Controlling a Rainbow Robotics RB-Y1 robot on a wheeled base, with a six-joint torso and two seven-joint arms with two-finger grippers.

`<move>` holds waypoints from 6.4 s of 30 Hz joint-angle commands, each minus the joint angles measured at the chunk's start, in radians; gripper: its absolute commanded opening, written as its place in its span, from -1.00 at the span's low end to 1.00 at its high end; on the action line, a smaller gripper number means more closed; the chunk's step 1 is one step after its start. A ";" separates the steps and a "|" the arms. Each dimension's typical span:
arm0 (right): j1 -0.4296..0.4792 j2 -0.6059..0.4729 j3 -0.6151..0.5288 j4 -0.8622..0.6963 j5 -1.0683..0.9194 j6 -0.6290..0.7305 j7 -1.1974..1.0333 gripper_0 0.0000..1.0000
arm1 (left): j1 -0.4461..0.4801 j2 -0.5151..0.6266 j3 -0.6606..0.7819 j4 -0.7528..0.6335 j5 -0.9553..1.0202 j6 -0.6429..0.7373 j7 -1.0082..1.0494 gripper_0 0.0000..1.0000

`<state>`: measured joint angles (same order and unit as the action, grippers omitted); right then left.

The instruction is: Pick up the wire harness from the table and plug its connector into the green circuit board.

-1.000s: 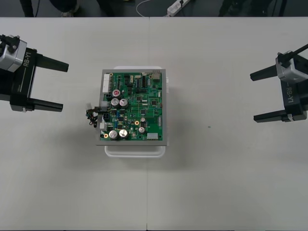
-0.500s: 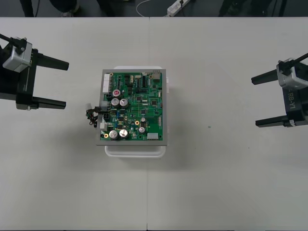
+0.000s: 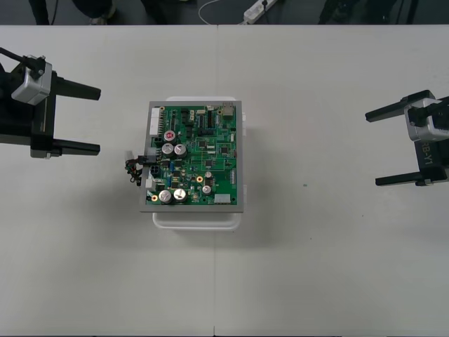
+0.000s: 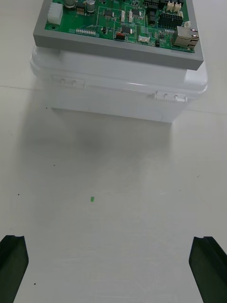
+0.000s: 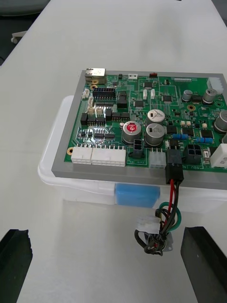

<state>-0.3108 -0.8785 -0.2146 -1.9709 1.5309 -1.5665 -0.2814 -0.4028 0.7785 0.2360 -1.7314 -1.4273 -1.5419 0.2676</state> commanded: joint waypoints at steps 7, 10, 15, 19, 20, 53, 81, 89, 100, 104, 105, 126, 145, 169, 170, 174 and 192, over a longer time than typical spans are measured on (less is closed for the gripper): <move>0.009 -0.043 -0.035 -0.008 0.020 -0.004 -0.005 1.00 | 0.021 0.002 -0.007 -0.042 0.004 -0.029 0.022 0.85; 0.010 -0.040 -0.034 -0.008 0.025 -0.004 -0.001 1.00 | 0.015 0.027 -0.032 -0.043 0.019 -0.029 0.022 0.85; 0.010 -0.025 -0.035 -0.008 0.045 -0.004 -0.004 1.00 | 0.002 0.045 -0.060 -0.043 0.021 -0.029 0.018 0.85; 0.010 -0.022 -0.035 -0.008 0.049 -0.004 -0.015 1.00 | -0.005 0.058 -0.087 -0.043 0.022 -0.029 0.016 0.85; 0.010 -0.019 -0.035 -0.008 0.051 -0.004 -0.018 1.00 | -0.005 0.058 -0.087 -0.043 0.022 -0.029 0.016 0.85; 0.010 0.076 -0.009 -0.023 0.022 -0.004 -0.248 1.00 | -0.002 0.123 -0.124 -0.054 0.077 -0.029 0.018 0.85; 0.010 0.081 -0.020 -0.086 0.087 -0.004 -0.257 1.00 | -0.002 0.122 -0.124 -0.054 0.077 -0.029 0.016 0.84; 0.010 0.081 -0.022 -0.086 0.106 -0.004 -0.262 1.00 | -0.002 0.122 -0.124 -0.054 0.077 -0.029 0.016 0.85; 0.010 0.081 -0.023 -0.086 0.103 -0.004 -0.263 1.00 | -0.002 0.122 -0.124 -0.054 0.077 -0.029 0.016 0.85; 0.010 0.081 -0.023 -0.086 0.103 -0.004 -0.263 1.00 | -0.002 0.122 -0.124 -0.054 0.077 -0.029 0.016 0.84; 0.010 0.081 -0.023 -0.086 0.103 -0.004 -0.263 1.00 | -0.002 0.122 -0.124 -0.054 0.077 -0.029 0.016 0.85; 0.010 0.081 -0.025 -0.086 0.103 -0.004 -0.263 1.00 | -0.002 0.122 -0.124 -0.054 0.077 -0.029 0.016 0.85; 0.010 0.081 -0.025 -0.086 0.103 -0.004 -0.263 1.00 | -0.002 0.122 -0.124 -0.054 0.077 -0.029 0.016 0.86; 0.010 0.081 -0.025 -0.086 0.103 -0.004 -0.263 1.00 | -0.002 0.122 -0.124 -0.054 0.077 -0.029 0.016 0.86; 0.010 0.081 -0.025 -0.086 0.103 -0.004 -0.263 1.00 | -0.002 0.122 -0.124 -0.054 0.077 -0.029 0.016 0.85; 0.010 0.081 -0.025 -0.086 0.103 -0.004 -0.263 1.00 | -0.002 0.122 -0.124 -0.054 0.077 -0.029 0.016 0.85; 0.010 0.081 -0.025 -0.086 0.103 -0.004 -0.263 1.00 | -0.002 0.122 -0.124 -0.054 0.077 -0.029 0.016 0.85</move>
<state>-0.3098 -0.8025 -0.2147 -2.0290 1.6336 -1.5665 -0.4974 -0.4027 0.8587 0.1150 -1.7553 -1.3651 -1.5421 0.2676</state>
